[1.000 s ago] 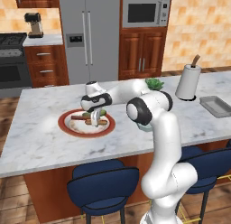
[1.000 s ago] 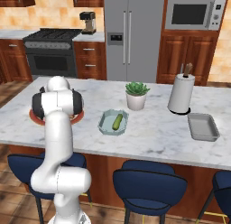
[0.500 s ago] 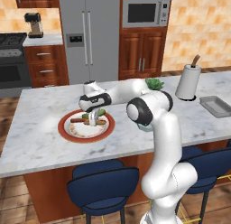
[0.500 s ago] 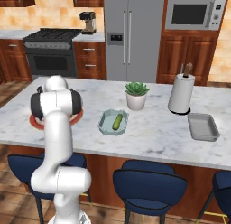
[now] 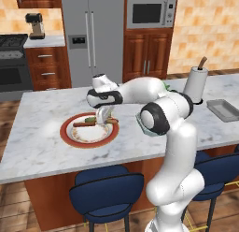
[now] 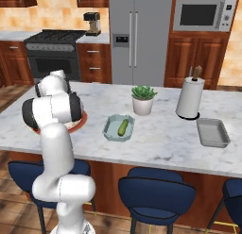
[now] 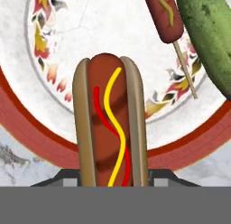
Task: Place one cooked food and one vegetable from the large plate to each tupperware container.
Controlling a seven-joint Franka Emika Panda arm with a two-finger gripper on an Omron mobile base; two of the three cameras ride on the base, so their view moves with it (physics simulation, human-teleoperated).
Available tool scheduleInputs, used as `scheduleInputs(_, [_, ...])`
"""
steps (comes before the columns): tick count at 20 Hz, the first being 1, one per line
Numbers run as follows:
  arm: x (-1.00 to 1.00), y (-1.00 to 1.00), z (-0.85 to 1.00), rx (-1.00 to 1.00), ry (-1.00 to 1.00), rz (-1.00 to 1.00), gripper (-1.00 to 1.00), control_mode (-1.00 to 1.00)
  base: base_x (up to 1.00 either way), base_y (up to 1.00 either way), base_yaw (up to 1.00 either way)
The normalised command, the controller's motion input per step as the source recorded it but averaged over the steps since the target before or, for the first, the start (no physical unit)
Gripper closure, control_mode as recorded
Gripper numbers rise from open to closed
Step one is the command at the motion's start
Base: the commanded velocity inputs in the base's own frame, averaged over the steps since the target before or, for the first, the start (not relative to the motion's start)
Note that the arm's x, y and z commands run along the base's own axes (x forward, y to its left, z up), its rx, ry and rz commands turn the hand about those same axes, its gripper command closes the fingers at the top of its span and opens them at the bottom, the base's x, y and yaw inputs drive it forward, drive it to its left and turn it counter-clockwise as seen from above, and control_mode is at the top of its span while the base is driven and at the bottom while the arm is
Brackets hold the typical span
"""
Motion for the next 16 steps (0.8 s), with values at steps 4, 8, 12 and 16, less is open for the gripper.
scheduleInputs(4, [-0.21,-0.91,0.30,-0.01,-0.08,-0.50,1.00,-1.00,0.00,0.00,0.00])
scheduleInputs(8, [0.05,-0.84,0.01,-0.07,0.00,-0.67,1.00,-1.00,0.00,0.00,0.00])
scheduleInputs(12, [0.05,-0.81,0.21,-0.01,0.00,-0.69,1.00,-1.00,0.00,0.00,0.00])
scheduleInputs(16, [0.00,-0.51,0.51,0.00,0.04,-0.77,1.00,-1.00,0.00,0.00,0.00])
